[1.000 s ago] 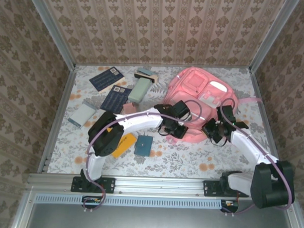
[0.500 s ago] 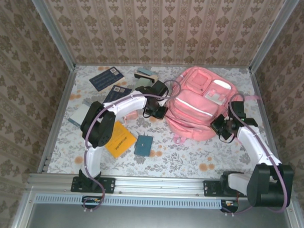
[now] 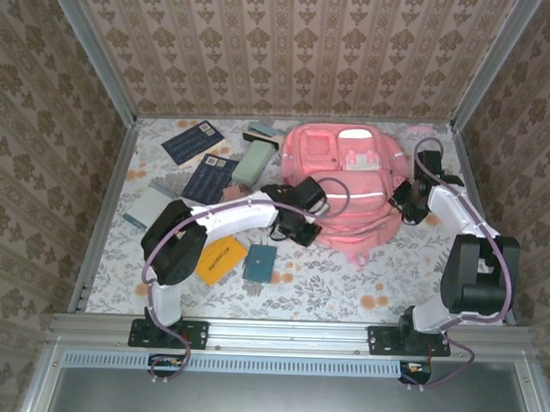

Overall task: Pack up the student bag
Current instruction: Unzip the student bag at the center of the table.

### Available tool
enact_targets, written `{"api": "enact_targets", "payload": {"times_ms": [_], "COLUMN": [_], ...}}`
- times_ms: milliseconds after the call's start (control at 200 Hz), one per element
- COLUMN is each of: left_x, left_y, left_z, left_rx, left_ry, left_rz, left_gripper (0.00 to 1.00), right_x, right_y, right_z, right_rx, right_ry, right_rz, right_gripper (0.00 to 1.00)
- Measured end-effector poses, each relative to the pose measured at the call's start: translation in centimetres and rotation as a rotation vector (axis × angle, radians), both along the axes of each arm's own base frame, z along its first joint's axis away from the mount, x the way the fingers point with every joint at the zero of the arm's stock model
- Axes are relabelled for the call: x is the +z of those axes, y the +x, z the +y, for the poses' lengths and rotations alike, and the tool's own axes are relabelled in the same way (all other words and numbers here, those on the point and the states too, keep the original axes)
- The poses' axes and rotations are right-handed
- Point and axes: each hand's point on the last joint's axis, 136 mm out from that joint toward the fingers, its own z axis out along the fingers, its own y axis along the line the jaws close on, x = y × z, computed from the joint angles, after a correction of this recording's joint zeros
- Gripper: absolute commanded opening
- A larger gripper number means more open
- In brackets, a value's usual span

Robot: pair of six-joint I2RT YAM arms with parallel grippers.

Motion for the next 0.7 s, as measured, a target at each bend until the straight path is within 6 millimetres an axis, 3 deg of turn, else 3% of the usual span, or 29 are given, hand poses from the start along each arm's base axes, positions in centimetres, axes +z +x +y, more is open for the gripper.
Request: {"api": "enact_targets", "payload": {"times_ms": [100, 250, 440, 700], "left_x": [0.5, 0.9, 0.1, 0.1], "left_y": [-2.4, -3.6, -3.8, -4.0], "left_z": [-2.5, -5.8, -7.0, -7.3], "left_rx": [-0.047, -0.083, -0.092, -0.100], "left_ry": [-0.029, -0.076, -0.085, -0.098], "left_rz": [0.022, 0.049, 0.080, 0.093], "left_gripper": [0.00, 0.00, 0.00, 0.00], "right_x": [1.2, 3.0, 4.0, 0.8], "right_y": [0.7, -0.5, -5.6, -11.8], "right_z": [-0.5, 0.1, 1.7, 5.8], "right_rx": [-0.002, 0.009, 0.029, 0.064], "right_ry": [-0.017, -0.019, 0.011, 0.129], "right_rz": [-0.036, -0.078, -0.091, 0.007], "right_gripper": [0.51, 0.52, 0.53, 0.55]}}
